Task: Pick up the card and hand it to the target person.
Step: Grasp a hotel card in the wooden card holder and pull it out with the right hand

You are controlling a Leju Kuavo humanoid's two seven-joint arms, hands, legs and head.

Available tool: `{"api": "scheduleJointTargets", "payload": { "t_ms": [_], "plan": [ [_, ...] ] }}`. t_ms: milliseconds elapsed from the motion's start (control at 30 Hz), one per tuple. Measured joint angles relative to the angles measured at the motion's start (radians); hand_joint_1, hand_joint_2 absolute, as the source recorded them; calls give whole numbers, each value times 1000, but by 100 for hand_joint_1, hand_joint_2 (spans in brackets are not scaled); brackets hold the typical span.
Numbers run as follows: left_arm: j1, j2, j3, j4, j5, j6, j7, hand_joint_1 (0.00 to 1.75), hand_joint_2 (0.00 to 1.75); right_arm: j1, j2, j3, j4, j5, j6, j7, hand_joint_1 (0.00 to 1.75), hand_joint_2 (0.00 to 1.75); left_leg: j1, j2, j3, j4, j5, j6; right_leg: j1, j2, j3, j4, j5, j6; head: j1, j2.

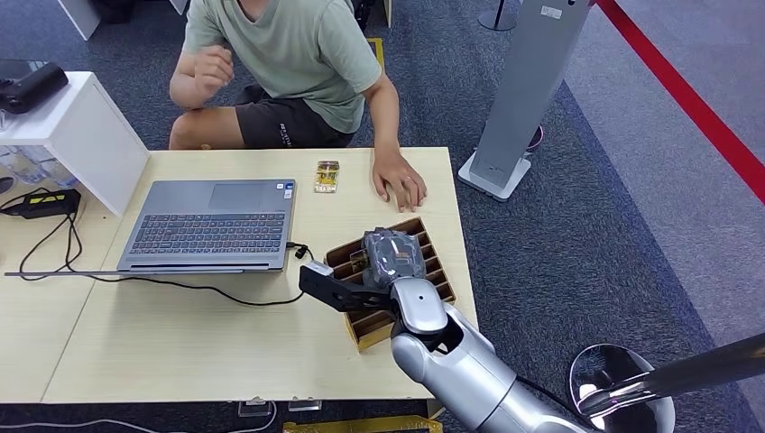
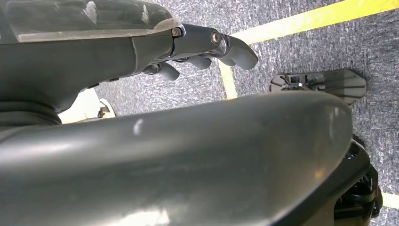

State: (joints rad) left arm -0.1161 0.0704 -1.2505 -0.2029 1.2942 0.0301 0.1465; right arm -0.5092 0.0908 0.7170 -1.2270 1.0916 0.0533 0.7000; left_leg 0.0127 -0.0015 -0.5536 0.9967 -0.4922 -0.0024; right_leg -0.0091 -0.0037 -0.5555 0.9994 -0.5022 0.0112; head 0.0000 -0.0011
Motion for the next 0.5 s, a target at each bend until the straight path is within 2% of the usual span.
{"api": "scheduleJointTargets", "payload": {
  "t_ms": [33,200,500],
  "plan": [
    [0,0,0,0,-1,0,0,0,0,1,0,1,3,-2,0,0,140,175,0,0,0,0,0,0,0,0,0,0,0,0,0,0],
    [0,-1,0,0,-4,0,2,0,0,1,0,2,13,-3,-2,0,151,175,0,0,0,0,0,0,0,0,0,0,0,0,0,0],
    [0,-1,0,0,-12,-1,3,0,0,-2,0,3,24,-9,-3,-1,147,175,0,0,1,0,0,0,0,0,1,0,0,0,0,0]
  ]
}}
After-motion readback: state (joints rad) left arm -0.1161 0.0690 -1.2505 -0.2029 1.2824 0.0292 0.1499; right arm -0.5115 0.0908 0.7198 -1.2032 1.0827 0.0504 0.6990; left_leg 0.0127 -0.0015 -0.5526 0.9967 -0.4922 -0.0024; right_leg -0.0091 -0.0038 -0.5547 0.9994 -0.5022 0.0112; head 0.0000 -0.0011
